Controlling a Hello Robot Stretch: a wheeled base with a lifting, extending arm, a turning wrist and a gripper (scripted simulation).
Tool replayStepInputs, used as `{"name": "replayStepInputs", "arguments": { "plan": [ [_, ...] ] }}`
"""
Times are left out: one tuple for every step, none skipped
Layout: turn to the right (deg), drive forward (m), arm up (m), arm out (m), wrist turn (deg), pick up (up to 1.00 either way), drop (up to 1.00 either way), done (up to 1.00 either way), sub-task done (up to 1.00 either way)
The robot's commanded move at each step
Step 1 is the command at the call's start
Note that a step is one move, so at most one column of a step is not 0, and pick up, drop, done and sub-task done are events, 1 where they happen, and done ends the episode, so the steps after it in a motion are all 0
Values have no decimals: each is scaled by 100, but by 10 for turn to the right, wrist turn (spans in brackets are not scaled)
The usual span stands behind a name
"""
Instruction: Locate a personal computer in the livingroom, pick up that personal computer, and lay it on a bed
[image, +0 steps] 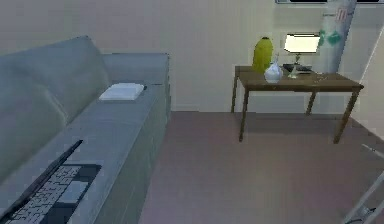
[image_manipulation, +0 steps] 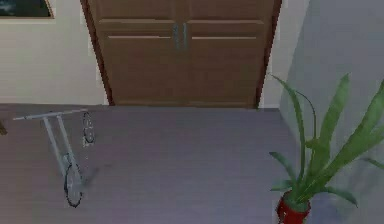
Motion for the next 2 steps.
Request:
{"name": "replayStepInputs", "arguments": {
  "plan": [
    [-450, 0, 0, 0, 0, 0, 0, 0, 0],
    [-450, 0, 0, 0, 0, 0, 0, 0, 0]
  ]
}}
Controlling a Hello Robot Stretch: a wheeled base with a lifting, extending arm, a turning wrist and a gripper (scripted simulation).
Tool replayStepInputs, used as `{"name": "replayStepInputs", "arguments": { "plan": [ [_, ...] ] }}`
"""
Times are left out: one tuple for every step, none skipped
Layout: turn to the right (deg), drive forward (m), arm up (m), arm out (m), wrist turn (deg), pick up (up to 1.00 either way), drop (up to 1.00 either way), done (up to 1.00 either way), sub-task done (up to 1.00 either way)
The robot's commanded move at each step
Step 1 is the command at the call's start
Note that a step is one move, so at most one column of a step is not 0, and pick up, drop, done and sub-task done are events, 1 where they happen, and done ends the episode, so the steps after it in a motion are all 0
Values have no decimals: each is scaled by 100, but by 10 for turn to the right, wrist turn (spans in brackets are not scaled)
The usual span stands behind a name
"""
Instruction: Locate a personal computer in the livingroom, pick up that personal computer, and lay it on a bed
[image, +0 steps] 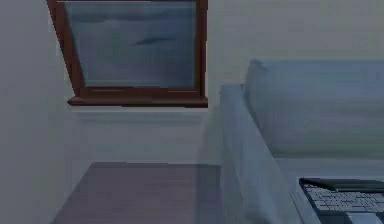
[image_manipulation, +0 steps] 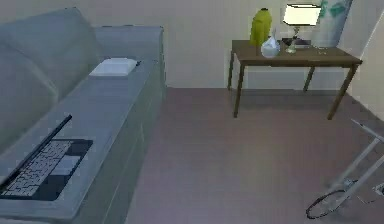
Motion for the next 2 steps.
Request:
{"name": "replayStepInputs", "arguments": {
  "plan": [
    [-360, 0, 0, 0, 0, 0, 0, 0, 0],
    [0, 0, 50, 0, 0, 0, 0, 0, 0]
  ]
}}
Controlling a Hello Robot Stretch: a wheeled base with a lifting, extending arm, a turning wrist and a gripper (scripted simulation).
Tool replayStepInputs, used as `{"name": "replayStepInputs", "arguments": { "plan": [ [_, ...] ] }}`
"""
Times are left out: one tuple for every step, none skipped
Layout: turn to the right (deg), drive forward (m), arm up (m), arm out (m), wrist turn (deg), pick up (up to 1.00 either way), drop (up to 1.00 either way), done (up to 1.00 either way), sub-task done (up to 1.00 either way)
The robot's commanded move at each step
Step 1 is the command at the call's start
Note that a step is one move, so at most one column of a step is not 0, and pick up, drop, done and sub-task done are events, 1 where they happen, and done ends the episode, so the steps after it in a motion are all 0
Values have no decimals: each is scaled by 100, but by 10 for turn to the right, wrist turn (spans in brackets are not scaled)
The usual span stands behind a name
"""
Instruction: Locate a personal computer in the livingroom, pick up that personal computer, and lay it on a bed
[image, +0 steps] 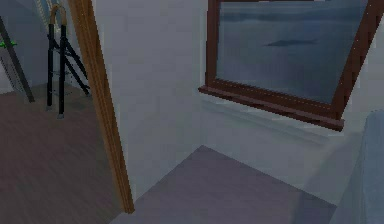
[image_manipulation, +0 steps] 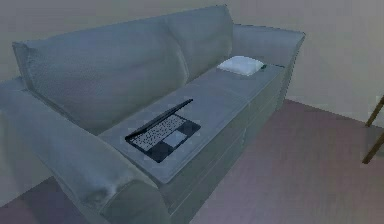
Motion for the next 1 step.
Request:
{"name": "replayStepInputs", "arguments": {
  "plan": [
    [0, 0, 18, 0, 0, 0, 0, 0, 0]
  ]
}}
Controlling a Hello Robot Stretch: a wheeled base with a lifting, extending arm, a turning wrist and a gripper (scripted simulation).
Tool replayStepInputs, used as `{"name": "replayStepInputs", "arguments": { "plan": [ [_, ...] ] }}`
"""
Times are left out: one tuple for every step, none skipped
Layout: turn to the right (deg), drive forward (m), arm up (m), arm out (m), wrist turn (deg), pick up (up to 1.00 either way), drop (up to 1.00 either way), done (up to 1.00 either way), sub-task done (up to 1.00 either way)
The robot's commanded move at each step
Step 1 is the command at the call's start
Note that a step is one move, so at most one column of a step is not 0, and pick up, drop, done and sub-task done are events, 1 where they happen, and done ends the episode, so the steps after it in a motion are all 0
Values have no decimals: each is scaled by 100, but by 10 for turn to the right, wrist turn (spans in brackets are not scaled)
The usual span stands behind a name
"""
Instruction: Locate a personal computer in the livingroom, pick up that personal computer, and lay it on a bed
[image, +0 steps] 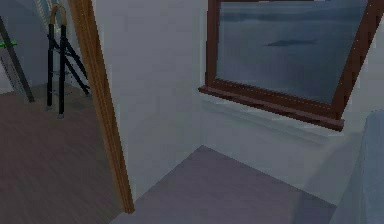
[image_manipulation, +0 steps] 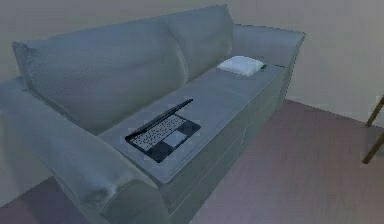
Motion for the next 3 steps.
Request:
{"name": "replayStepInputs", "arguments": {
  "plan": [
    [0, 0, 0, 50, 0, 0, 0, 0, 0],
    [0, 0, 0, 0, 450, 0, 0, 0, 0],
    [0, 0, 0, 0, 450, 0, 0, 0, 0]
  ]
}}
